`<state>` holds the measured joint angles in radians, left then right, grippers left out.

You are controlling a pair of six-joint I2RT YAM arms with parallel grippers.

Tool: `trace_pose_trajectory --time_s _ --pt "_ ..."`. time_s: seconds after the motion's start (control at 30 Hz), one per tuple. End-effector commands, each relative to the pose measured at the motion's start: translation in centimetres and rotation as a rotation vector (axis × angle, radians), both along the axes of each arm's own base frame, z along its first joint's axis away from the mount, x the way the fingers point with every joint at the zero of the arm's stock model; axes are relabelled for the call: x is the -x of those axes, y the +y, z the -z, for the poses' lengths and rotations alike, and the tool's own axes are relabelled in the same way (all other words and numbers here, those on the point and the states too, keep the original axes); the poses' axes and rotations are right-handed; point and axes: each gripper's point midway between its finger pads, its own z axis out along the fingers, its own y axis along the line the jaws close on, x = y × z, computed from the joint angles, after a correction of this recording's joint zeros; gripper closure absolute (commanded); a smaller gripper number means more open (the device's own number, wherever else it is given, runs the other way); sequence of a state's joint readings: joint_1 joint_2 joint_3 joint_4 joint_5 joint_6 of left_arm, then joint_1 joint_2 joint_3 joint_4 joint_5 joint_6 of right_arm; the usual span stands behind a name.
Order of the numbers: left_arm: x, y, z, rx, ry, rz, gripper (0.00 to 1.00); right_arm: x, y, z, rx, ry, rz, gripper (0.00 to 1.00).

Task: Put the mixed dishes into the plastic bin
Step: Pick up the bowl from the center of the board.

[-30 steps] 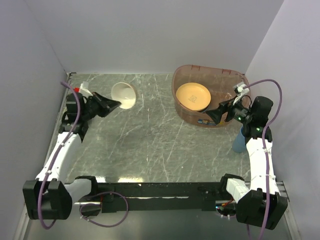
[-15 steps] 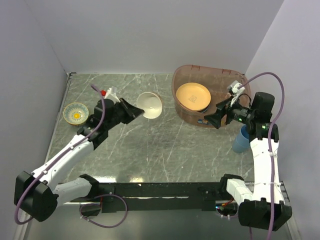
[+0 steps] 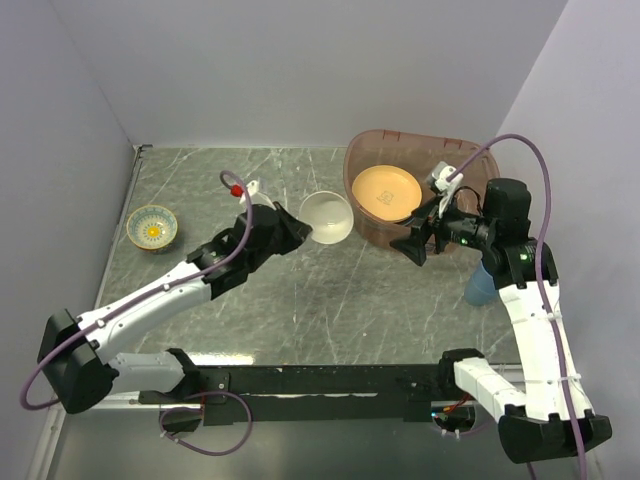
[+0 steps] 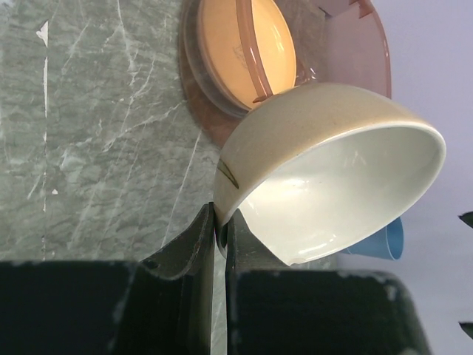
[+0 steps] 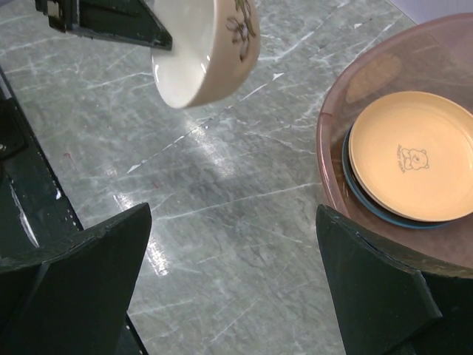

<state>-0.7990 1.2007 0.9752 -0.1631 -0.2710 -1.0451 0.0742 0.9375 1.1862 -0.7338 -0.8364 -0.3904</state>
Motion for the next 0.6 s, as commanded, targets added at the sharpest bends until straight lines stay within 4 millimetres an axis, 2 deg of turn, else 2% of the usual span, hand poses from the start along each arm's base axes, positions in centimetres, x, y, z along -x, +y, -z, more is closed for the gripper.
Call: trace_pose_trajectory --time_s 0.0,0.2,0.57 --pt "-1.1 -1.5 -5.8 0.108 -0.102 -0.094 0.99 -0.1 0.4 -1.5 0.016 -0.024 0.007 0.00" --pt "-1.0 -2.5 -6.6 0.073 -0.111 -0.136 0.99 -0.5 1.0 -1.2 0.027 -0.006 0.020 0.00" --pt "-1.0 -4.4 -5.3 -0.015 -0.079 -0.169 0.99 -1.4 1.6 -1.0 0.018 0.034 0.032 0.00"
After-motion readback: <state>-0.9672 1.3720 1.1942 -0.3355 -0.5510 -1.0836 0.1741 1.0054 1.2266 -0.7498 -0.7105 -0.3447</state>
